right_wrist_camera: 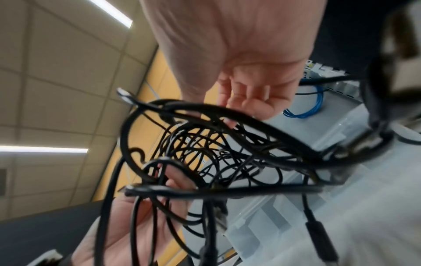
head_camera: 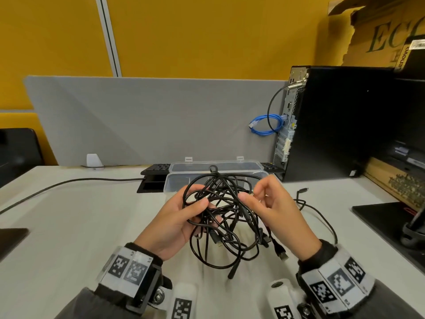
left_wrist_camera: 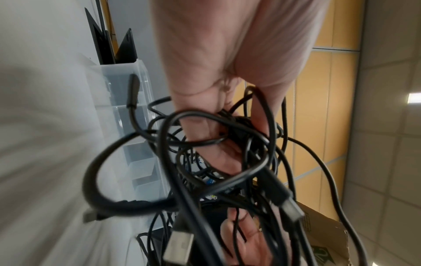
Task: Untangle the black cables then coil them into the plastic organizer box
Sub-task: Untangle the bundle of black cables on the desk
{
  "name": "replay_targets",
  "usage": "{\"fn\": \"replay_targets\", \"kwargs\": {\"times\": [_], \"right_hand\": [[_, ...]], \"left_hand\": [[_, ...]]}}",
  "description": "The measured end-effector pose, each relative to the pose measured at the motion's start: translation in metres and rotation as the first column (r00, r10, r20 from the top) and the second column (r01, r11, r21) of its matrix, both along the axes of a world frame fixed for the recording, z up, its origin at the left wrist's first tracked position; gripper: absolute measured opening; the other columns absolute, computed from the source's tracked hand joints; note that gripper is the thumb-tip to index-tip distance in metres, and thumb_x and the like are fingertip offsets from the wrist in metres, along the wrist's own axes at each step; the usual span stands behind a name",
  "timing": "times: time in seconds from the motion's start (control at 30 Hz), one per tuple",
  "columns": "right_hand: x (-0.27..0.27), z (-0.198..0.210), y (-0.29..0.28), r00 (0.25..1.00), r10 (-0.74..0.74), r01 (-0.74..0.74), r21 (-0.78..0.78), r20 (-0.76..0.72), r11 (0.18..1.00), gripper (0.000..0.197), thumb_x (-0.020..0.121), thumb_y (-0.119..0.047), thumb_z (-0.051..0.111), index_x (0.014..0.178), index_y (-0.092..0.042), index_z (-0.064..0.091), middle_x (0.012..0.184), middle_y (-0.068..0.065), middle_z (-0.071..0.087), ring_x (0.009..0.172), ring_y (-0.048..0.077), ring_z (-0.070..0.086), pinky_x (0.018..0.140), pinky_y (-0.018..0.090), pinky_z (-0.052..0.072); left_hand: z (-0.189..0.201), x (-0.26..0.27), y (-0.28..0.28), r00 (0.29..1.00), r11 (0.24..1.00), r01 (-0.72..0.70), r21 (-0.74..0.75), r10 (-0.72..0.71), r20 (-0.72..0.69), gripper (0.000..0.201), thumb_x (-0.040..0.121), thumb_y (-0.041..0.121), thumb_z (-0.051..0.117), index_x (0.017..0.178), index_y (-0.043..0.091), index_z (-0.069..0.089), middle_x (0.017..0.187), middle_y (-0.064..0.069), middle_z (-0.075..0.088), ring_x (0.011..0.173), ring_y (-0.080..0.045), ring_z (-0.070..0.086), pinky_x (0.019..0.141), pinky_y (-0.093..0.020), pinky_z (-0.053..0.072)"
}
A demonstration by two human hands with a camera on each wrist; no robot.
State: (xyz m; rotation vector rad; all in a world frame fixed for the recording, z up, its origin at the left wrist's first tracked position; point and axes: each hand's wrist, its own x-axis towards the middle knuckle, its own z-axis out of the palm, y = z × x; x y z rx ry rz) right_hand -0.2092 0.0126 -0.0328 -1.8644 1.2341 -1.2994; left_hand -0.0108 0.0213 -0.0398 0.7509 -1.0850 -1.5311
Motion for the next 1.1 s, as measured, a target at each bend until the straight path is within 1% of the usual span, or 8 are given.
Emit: {"fn": "replay_targets", "kwargs": {"times": [0.23, 0.4, 0.57, 0.7, 0.83, 0.93, 1.0, 1.1], "right_hand": [[0.004, 0.016, -0.001, 0.969, 0.186, -0.184, 0.027, -0.161, 0.983, 0.017, 0.091, -0.026, 0.054, 0.087, -0.019, 0.069, 0.085, -0.003, 0.059, 0.069, -0.002, 0.047, 0.066, 0.008, 0.039], [-0.006, 0.037, -0.004, 0.926, 0.269, -0.333, 0.234, 0.265, 0.914, 0.020, 0.093, -0.024, 0.046, 0.081, -0.015, 0.060, 0.081, -0.005, 0.069, 0.073, 0.005, 0.055, 0.055, 0.013, 0.040], [-0.025, 0.057, -0.005, 0.727, 0.239, -0.472, 0.217, 0.644, 0.854, 0.018, 0.092, -0.020, 0.044, 0.077, -0.012, 0.049, 0.056, -0.001, 0.043, 0.052, 0.015, 0.053, 0.075, 0.036, 0.056], [-0.050, 0.065, -0.014, 0.944, 0.081, -0.125, 0.120, 0.321, 0.985, 0.018, 0.093, -0.022, 0.045, 0.080, -0.012, 0.053, 0.051, -0.007, 0.036, 0.043, 0.006, 0.031, 0.042, 0.017, 0.033], [-0.055, 0.057, -0.030, 0.952, -0.236, 0.172, -0.295, -0.197, 0.940, 0.019, 0.093, -0.027, 0.048, 0.078, -0.020, 0.057, 0.059, -0.006, 0.054, 0.054, 0.003, 0.051, 0.051, 0.011, 0.041], [-0.040, 0.052, -0.030, 0.984, 0.059, -0.050, 0.061, -0.166, 0.997, 0.039, 0.098, -0.033, 0.036, 0.077, -0.015, 0.063, 0.067, -0.008, 0.068, 0.054, 0.003, 0.053, 0.049, 0.014, 0.039], [-0.028, 0.048, -0.025, 0.955, 0.294, -0.249, 0.428, -0.040, 0.869, 0.046, 0.099, -0.037, 0.031, 0.089, -0.009, 0.065, 0.091, -0.004, 0.073, 0.059, 0.014, 0.061, 0.040, 0.020, 0.034], [-0.010, 0.032, -0.021, 0.852, 0.522, -0.396, 0.602, -0.042, 0.694, 0.025, 0.099, -0.029, 0.040, 0.113, -0.018, 0.058, 0.108, -0.002, 0.069, 0.068, 0.024, 0.067, 0.036, 0.021, 0.042]], "left_hand": [[-0.001, 0.003, -0.001, 0.999, 0.997, -0.031, -0.064, 0.028, -0.042, 0.036, 0.066, 0.009, 0.074, 0.099, 0.016, 0.061, 0.085, -0.014, 0.069, 0.076, -0.024, 0.068, 0.078, -0.043, 0.056], [0.007, 0.013, -0.003, 0.998, 0.998, -0.058, -0.032, 0.058, -0.001, 0.035, 0.074, 0.010, 0.071, 0.106, 0.014, 0.058, 0.077, -0.007, 0.068, 0.062, -0.019, 0.065, 0.052, -0.029, 0.053], [0.006, 0.025, -0.012, 0.971, 0.970, -0.237, 0.047, 0.235, 0.047, 0.013, 0.090, 0.005, 0.050, 0.095, 0.013, 0.059, 0.072, -0.004, 0.062, 0.050, -0.012, 0.058, 0.037, -0.018, 0.040], [0.009, 0.039, -0.016, 0.940, 0.937, -0.342, 0.066, 0.342, 0.018, 0.015, 0.090, 0.003, 0.050, 0.091, 0.014, 0.059, 0.074, -0.005, 0.059, 0.051, -0.010, 0.059, 0.038, -0.016, 0.046], [0.008, 0.033, -0.014, 0.948, 0.946, -0.317, 0.067, 0.316, 0.032, 0.014, 0.090, 0.005, 0.051, 0.096, 0.015, 0.058, 0.076, -0.004, 0.059, 0.057, -0.012, 0.058, 0.045, -0.021, 0.048], [0.006, 0.023, -0.011, 0.947, 0.945, -0.320, 0.062, 0.317, 0.051, 0.014, 0.089, 0.009, 0.054, 0.100, 0.017, 0.059, 0.076, -0.003, 0.061, 0.061, -0.014, 0.055, 0.046, -0.023, 0.050], [0.005, 0.021, -0.011, 0.941, 0.939, -0.338, 0.061, 0.338, 0.020, 0.015, 0.090, 0.011, 0.053, 0.103, 0.015, 0.059, 0.076, -0.003, 0.060, 0.062, -0.014, 0.055, 0.051, -0.023, 0.052], [0.007, 0.019, -0.010, 0.935, 0.934, -0.353, 0.046, 0.354, -0.006, 0.013, 0.093, 0.012, 0.048, 0.101, 0.012, 0.059, 0.070, -0.001, 0.063, 0.061, -0.010, 0.060, 0.054, -0.022, 0.056]]}}
